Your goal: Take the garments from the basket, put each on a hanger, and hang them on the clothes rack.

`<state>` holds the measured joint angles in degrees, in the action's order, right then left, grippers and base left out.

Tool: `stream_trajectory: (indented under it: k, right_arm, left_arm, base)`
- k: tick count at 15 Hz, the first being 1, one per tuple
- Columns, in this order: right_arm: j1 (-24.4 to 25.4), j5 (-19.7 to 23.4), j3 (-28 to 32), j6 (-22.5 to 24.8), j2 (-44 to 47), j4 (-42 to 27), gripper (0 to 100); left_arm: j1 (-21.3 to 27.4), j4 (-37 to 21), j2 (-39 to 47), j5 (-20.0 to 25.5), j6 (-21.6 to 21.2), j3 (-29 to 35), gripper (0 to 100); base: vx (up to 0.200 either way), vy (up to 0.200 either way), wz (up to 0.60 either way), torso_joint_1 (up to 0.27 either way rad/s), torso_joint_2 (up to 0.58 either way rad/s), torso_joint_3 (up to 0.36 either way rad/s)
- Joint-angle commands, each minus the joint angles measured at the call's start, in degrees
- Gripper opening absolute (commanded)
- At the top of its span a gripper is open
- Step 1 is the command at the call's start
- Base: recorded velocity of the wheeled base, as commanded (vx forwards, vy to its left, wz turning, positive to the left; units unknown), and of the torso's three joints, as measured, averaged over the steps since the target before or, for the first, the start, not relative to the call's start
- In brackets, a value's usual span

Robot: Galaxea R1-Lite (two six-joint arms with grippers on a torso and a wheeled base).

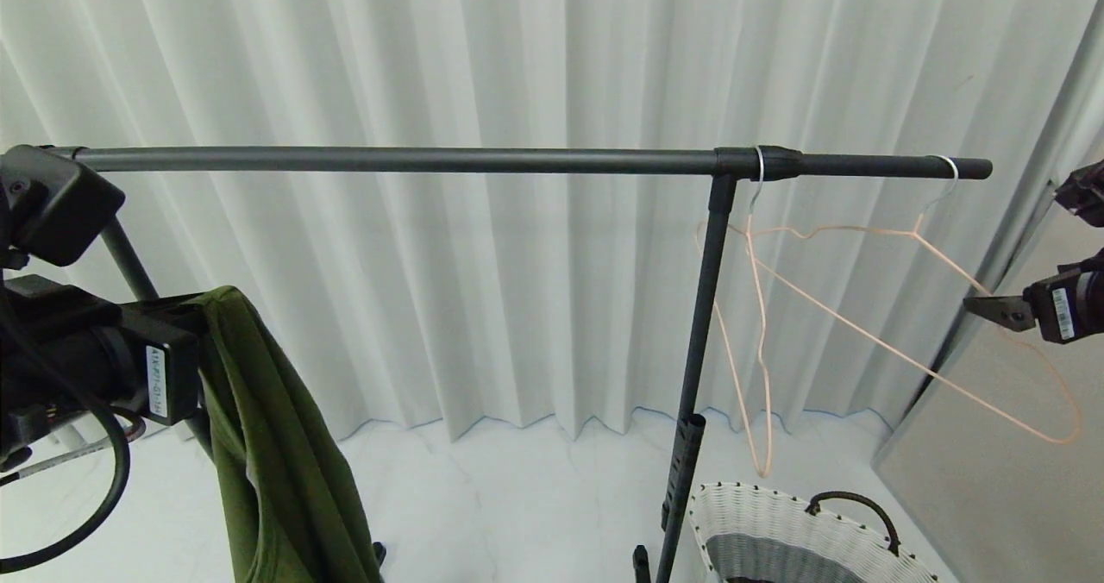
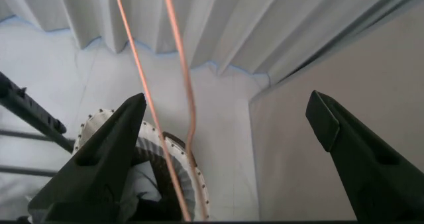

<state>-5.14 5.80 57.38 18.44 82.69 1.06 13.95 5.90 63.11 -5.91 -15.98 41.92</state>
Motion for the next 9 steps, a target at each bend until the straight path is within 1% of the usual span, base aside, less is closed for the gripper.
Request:
stream_trajectory:
  k: [1, 3, 5, 6, 9]
  right_arm:
    - [-1.45, 1.49, 2.12, 1.33, 5.64, -0.09, 100]
    - [-2.06, 1.84, 2.21, 1.59, 7.40, -0.09, 100]
    - [-3.21, 6.41, 2.03, 1.68, 8.28, -0.62, 100]
    - [-3.73, 8.00, 2.03, 1.77, 8.89, -0.62, 100]
    - [-3.91, 10.81, 2.03, 1.68, 9.86, -0.36, 100]
  left_arm:
    - [-0.06, -0.01, -0.18, -0.06, -0.01, -0.09, 0]
    - [0.03, -0.01, -0.62, -0.06, -0.01, 0.00, 0]
    - [0.03, -0.01, -1.06, -0.15, -0.01, -0.09, 0]
    - [-0.06, -0.01, -1.15, -0.15, -0.01, -0.09, 0]
    - [-0.06, -0.01, -1.15, -0.15, -0.10, -0.09, 0]
  base:
    - [0.000, 0.000, 0.00, 0.000, 0.00, 0.000]
    - [0.000, 0.000, 0.00, 0.000, 0.00, 0.000]
    - [0.000, 0.000, 0.00, 0.000, 0.00, 0.000]
    - [0.000, 0.000, 0.00, 0.000, 0.00, 0.000]
    - [0.000, 0.000, 0.00, 0.000, 0.00, 0.000]
